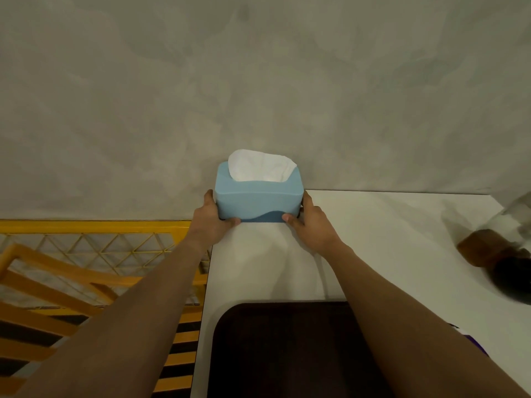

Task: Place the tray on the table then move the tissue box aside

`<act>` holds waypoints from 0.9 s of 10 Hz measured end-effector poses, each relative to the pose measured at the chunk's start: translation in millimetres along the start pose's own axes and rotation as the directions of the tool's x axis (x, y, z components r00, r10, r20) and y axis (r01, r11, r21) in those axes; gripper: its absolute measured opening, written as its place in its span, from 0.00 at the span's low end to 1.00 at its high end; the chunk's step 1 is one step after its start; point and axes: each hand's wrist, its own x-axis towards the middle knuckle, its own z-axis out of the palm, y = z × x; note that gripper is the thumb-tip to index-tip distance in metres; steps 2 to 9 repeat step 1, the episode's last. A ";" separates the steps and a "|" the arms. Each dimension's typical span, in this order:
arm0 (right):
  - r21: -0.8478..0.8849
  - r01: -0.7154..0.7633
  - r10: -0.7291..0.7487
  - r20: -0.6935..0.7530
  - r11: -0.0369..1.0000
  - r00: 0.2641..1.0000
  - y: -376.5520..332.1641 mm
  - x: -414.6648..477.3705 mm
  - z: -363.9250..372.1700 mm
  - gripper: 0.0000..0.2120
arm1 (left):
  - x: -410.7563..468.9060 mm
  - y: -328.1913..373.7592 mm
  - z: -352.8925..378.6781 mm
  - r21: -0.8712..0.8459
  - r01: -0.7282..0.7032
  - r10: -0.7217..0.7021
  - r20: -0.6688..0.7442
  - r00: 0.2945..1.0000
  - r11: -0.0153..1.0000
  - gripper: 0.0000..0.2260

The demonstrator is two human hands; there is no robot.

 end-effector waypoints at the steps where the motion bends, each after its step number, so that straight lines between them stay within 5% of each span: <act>1: -0.021 -0.033 0.034 0.033 0.999 0.999 -7.1 -1.5 -11.2 0.45 | -8.7 7.9 -8.0 -0.030 0.042 -0.040 0.064 0.997 0.999 0.57; 9: -0.021 -0.033 0.034 0.033 0.999 0.999 -7.1 -1.5 -11.2 0.45 | -8.7 7.9 -8.0 -0.030 0.042 -0.040 0.064 0.997 0.999 0.57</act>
